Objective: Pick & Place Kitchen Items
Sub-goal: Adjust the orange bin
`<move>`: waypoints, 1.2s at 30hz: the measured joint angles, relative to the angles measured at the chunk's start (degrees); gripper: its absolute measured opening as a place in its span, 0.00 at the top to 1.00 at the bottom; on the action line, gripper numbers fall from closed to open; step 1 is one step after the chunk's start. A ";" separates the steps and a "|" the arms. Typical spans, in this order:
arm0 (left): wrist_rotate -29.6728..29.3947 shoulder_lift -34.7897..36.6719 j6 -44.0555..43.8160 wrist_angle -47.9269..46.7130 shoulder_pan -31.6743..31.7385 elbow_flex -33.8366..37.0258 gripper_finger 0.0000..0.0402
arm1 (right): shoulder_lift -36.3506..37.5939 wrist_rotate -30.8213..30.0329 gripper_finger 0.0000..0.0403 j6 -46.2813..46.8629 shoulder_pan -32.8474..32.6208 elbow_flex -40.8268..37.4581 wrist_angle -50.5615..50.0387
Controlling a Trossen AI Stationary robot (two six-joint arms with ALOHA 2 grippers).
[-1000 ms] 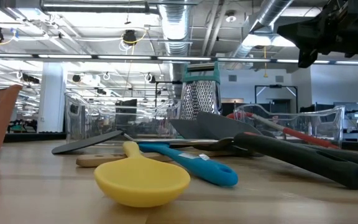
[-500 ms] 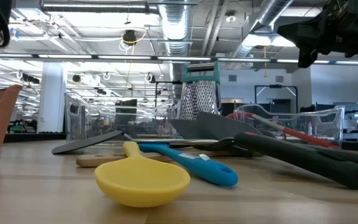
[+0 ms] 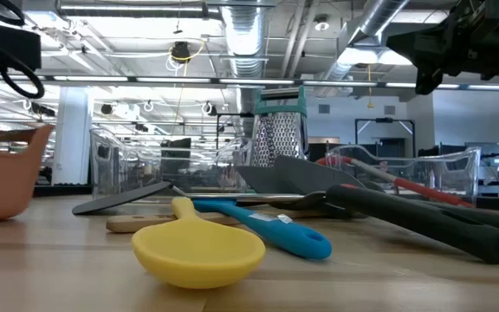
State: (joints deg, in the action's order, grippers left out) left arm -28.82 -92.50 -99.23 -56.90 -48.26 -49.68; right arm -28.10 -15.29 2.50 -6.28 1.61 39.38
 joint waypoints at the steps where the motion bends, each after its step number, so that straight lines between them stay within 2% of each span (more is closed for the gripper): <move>1: -0.92 0.37 0.03 0.07 0.17 0.43 1.00 | -0.02 0.00 1.00 0.02 0.00 0.00 0.00; 6: -3.75 1.09 1.50 3.83 1.48 2.55 1.00 | -0.02 0.00 1.00 0.02 0.00 0.00 0.00; 13: -4.56 1.09 6.76 11.77 4.43 6.10 1.00 | -0.02 0.00 1.00 0.09 0.00 0.00 0.00; 20: -4.76 1.09 7.31 13.57 4.36 6.42 1.00 | -0.01 0.00 1.00 0.09 0.00 0.00 -0.20; 28: -4.84 1.14 9.52 22.76 3.43 6.37 1.00 | 0.00 0.00 1.00 0.09 0.00 0.00 -0.23; 31: -4.30 1.18 8.75 24.29 2.56 6.35 1.00 | 0.00 0.02 1.00 0.09 0.00 0.00 -0.32; 36: 0.24 0.75 6.87 27.47 1.89 6.37 1.00 | -0.02 0.22 1.00 0.09 0.00 0.00 -0.37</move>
State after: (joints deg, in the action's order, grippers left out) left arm -28.58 -91.75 -92.36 -29.43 -46.37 -43.31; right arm -28.11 -15.07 2.59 -6.28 1.61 39.00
